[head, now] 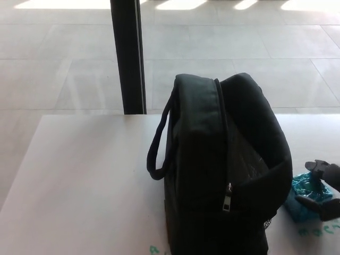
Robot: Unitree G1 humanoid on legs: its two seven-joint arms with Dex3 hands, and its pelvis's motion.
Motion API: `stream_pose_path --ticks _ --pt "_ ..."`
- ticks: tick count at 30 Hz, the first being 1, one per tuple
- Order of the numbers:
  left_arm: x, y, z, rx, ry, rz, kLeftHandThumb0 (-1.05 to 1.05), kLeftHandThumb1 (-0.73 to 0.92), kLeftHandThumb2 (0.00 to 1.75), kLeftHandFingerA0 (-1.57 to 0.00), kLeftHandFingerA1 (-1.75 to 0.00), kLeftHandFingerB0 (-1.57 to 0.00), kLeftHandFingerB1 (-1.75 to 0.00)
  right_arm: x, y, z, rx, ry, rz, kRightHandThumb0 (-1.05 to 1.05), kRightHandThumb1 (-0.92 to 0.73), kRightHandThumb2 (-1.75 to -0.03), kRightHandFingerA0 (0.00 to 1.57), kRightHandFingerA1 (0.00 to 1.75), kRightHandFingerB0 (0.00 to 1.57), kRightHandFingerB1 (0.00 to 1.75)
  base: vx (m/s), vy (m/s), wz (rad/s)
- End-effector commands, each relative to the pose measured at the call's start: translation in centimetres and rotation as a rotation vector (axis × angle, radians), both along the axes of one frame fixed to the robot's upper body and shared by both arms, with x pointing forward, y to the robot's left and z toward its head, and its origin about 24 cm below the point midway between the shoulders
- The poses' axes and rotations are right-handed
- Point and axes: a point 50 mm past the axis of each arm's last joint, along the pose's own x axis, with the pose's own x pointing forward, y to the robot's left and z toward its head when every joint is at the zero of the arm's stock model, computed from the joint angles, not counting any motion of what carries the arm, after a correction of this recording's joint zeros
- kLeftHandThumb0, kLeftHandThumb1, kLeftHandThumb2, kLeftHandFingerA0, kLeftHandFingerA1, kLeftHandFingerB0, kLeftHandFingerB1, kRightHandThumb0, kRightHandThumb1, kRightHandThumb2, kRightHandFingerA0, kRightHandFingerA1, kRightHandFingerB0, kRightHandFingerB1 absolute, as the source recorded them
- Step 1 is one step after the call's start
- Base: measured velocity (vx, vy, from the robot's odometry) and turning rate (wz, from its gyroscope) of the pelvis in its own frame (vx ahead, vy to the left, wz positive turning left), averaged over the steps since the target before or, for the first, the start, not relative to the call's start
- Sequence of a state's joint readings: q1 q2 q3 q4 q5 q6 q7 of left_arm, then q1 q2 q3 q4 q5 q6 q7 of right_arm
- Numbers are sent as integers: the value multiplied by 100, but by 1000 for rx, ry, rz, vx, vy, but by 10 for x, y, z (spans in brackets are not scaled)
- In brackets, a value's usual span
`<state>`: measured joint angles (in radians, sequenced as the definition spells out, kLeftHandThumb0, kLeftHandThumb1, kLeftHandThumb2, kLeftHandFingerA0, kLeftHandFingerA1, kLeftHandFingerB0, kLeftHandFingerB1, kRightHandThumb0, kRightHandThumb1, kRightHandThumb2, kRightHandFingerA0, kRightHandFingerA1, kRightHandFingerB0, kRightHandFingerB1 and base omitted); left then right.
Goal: The robot uses its right hand to pick up the cube kept on the middle of the desk and put it inside the bag next to it
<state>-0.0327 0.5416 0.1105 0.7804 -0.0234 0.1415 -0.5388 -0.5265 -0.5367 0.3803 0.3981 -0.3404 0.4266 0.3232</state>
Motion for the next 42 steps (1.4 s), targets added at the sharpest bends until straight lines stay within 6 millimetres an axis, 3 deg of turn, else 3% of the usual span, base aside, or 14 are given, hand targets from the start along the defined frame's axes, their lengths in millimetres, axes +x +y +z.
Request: stream_pose_path --ticks 1,5,6,7,12,17,18,19,20,21,28,36,39,42 --pt "1 5 4 17 11 -11 -75 71 61 -28 -50 -26 -39 -7 -7 -9 -131 50 -15 -60 -59 -58 72 62 0 22 0 0 0" --pt "4 5 3 9 11 -7 -74 72 61 -26 -50 -24 -39 -6 -1 -17 -221 46 9 -33 -62 -63 95 90 10 24 0 0 0" --pt "5 5 4 19 11 -20 -75 71 61 -27 -49 -25 -39 -6 -1 -18 -241 38 20 -24 -45 -94 91 95 0 47 0 0 0" --pt "6 5 5 42 12 -47 -76 73 62 -28 -49 -26 -40 -7 0 -20 -251 23 23 -25 -66 -60 86 114 15 33 0 0 0" --pt "9 6 6 63 12 -88 -77 75 62 -26 -48 -26 -39 -8 0 -22 -295 4 71 -27 -69 -64 53 128 29 37 0 0 0" --pt "9 6 7 31 8 -32 -77 55 90 -25 -55 -21 -48 -10 9 -21 -370 21 156 -36 -57 -60 72 133 93 55 0 0 0" --pt "9 6 7 35 9 -39 -78 55 90 -26 -56 -21 -48 -11 10 -22 -384 13 170 -46 -45 -84 84 118 88 71 0 0 0" --pt "9 7 7 38 9 -35 -75 72 61 -31 -50 -26 -39 -11 10 -22 -392 14 177 -45 -44 -84 88 121 86 72 0 0 0" --pt "8 7 6 28 8 -21 -76 54 89 -27 -56 -23 -49 -12 10 -23 -411 26 188 -36 -58 -60 76 145 83 56 0 0 0" --pt "8 8 6 31 13 -20 -75 71 59 -32 -50 -28 -39 -13 10 -26 -454 19 203 -34 -66 -64 77 148 72 51 0 0 0" --pt "9 7 7 27 5 -30 -74 72 60 -28 -49 -28 -39 -20 6 -30 -546 -101 259 -29 -79 -75 85 148 76 59 0 0 0" --pt "8 8 7 10 -6 -3 -72 70 61 -23 -47 -25 -38 -24 -5 -32 -469 -267 207 -27 -72 -91 86 169 81 90 0 0 0" --pt "8 8 8 -4 -3 24 -75 67 59 -29 -49 -29 -39 -26 -9 -35 -440 -289 190 -25 -69 -96 87 175 72 137 0 0 0" --pt "7 8 7 9 0 -12 -77 70 60 -29 -50 -29 -39 -28 -10 -36 -427 -287 203 -27 -69 -92 88 171 78 128 0 0 0"
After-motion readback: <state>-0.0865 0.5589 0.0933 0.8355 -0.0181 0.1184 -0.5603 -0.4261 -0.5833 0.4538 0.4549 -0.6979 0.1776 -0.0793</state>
